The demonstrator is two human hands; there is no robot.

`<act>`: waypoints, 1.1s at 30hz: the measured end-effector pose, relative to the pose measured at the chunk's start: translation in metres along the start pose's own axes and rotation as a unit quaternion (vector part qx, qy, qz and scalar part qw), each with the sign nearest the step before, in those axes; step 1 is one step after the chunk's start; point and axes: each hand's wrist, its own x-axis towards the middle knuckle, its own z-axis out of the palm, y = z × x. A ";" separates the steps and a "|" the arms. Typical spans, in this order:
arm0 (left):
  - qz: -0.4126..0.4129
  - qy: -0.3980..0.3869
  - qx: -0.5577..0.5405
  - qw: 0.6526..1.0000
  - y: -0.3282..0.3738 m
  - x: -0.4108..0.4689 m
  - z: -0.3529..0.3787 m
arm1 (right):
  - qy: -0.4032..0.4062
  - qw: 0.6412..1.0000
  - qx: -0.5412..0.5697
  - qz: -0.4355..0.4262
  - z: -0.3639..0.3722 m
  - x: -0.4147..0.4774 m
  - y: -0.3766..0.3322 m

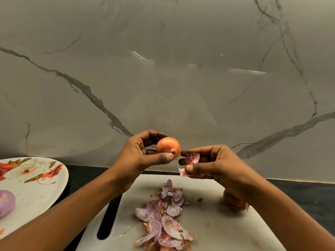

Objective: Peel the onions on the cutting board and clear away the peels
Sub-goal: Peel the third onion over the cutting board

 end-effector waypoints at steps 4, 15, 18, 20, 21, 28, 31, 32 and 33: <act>-0.002 -0.018 0.009 1.000 0.003 -0.002 0.000 | -0.050 0.996 -0.068 0.034 -0.001 -0.002 0.000; -0.008 -0.047 0.025 0.999 0.009 -0.007 0.004 | -0.081 0.991 -0.104 0.025 -0.001 -0.003 -0.008; 0.006 -0.050 0.059 0.997 0.011 -0.008 0.004 | -0.083 0.992 -0.093 0.009 0.002 -0.004 -0.008; 0.013 -0.053 0.084 0.995 0.012 -0.009 0.005 | -0.066 0.994 -0.081 0.010 0.005 -0.004 -0.007; 0.014 -0.054 0.091 0.994 0.012 -0.010 0.006 | -0.062 0.995 -0.071 0.013 0.007 -0.004 -0.006; 0.011 -0.061 0.041 0.997 0.017 -0.011 0.004 | -0.055 0.998 -0.014 -0.006 0.013 -0.007 -0.006; -0.002 -0.060 0.005 0.998 0.018 -0.010 0.004 | -0.067 0.998 0.020 -0.001 0.011 -0.009 -0.009; -0.006 -0.057 -0.006 0.998 0.019 -0.010 0.004 | -0.072 0.997 0.031 0.001 0.011 -0.008 -0.009; -0.006 -0.052 -0.013 0.999 0.020 -0.010 0.004 | -0.074 0.996 0.045 0.006 0.011 -0.008 -0.009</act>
